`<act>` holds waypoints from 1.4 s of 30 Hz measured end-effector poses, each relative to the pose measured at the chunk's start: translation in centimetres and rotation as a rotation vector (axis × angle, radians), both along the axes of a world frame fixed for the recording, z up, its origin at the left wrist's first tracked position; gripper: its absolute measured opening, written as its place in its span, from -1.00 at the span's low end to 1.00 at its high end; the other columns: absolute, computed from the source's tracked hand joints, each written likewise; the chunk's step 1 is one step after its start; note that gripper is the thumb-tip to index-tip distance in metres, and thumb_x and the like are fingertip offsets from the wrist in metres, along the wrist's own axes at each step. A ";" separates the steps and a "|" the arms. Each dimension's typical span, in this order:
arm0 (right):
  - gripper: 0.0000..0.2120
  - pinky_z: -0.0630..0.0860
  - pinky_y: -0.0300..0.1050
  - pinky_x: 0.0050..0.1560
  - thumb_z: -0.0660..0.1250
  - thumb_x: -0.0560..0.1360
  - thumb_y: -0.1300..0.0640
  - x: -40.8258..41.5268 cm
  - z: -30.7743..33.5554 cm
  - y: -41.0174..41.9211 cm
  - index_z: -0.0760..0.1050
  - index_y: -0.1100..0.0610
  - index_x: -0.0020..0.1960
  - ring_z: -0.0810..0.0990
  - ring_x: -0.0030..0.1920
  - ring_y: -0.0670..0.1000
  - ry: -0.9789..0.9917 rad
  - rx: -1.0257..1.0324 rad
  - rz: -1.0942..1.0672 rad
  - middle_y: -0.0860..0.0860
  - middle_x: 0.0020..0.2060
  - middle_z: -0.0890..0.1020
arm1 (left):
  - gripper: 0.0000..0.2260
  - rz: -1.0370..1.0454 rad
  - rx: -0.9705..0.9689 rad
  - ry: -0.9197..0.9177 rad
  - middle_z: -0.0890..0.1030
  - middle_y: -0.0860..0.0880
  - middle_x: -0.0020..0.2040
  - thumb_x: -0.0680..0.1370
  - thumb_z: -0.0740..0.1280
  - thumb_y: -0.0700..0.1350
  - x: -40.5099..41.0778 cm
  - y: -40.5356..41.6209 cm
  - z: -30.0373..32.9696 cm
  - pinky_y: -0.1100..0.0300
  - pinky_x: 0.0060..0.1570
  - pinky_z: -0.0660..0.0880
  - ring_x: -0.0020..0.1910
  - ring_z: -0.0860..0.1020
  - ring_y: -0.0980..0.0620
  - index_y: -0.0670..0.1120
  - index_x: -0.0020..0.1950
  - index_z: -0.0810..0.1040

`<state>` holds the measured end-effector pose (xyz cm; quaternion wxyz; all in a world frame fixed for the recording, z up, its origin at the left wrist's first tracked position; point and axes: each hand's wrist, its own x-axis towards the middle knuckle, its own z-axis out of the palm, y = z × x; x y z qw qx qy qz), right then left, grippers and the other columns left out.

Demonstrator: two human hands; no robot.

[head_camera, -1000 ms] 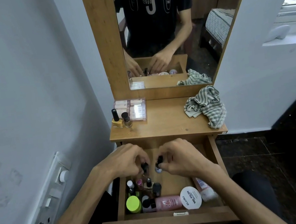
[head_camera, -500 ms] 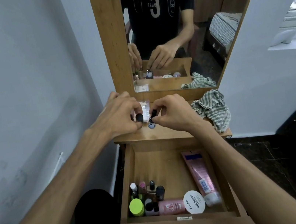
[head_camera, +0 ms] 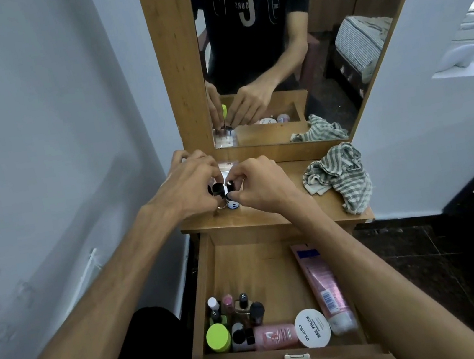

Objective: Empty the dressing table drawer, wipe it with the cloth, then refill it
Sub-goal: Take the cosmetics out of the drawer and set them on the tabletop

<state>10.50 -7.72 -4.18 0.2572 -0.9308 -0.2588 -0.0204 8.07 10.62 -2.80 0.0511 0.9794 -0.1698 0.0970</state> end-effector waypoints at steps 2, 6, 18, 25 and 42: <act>-0.81 0.57 -0.06 -0.13 0.54 0.42 0.04 -0.2 0.1 -0.1 0.71 -0.03 0.03 0.67 -0.12 -0.04 -0.002 -0.030 -0.020 -0.13 -0.19 0.72 | -0.64 -0.005 -0.017 -0.019 0.62 0.07 0.18 0.37 0.47 0.04 -0.2 0.2 -0.1 0.01 0.36 0.17 0.27 0.43 0.09 0.00 0.14 0.69; -0.54 0.61 0.00 -0.03 0.58 0.39 -0.08 -1.2 0.4 -1.2 0.63 -0.05 0.26 0.67 -0.05 -0.06 -0.026 -0.024 -0.038 -0.17 -0.02 0.71 | -0.63 -0.052 -0.154 -0.132 0.62 0.11 0.13 0.34 0.42 0.04 -1.9 0.2 -0.1 0.01 0.33 0.22 0.22 0.47 0.08 0.01 0.12 0.68; -0.75 0.66 -0.12 -0.05 0.57 0.35 -0.08 -12.2 -3.7 -5.7 0.67 -0.06 -0.01 0.68 -0.13 -0.10 0.282 -0.179 0.171 -0.17 -0.16 0.70 | -0.88 -0.184 -0.241 0.209 0.55 0.17 -0.23 0.31 0.40 -0.10 -11.3 -2.7 -4.9 0.25 -0.16 0.45 -0.21 0.49 0.20 0.04 -0.18 0.55; -0.61 0.63 -0.02 0.04 0.54 0.38 -0.09 -15.1 -7.3 -5.3 0.66 0.01 0.16 0.69 0.00 0.03 0.315 -0.247 0.134 -0.10 -0.01 0.72 | -0.78 -0.106 -0.104 0.473 0.59 0.18 -0.09 0.34 0.45 -0.02 -12.4 -3.6 -7.8 0.17 0.05 0.48 -0.05 0.52 0.17 0.08 -0.03 0.61; -0.85 0.52 -0.34 -0.27 0.58 0.38 -0.05 -9.0 -0.3 -5.9 0.68 -0.05 -0.11 0.63 -0.26 -0.21 0.075 0.094 0.024 -0.18 -0.26 0.69 | -0.87 -0.021 -0.369 0.166 0.62 0.21 -0.20 0.38 0.52 -0.06 -8.1 -2.0 -0.1 0.35 -0.18 0.32 -0.18 0.49 0.33 0.09 -0.11 0.67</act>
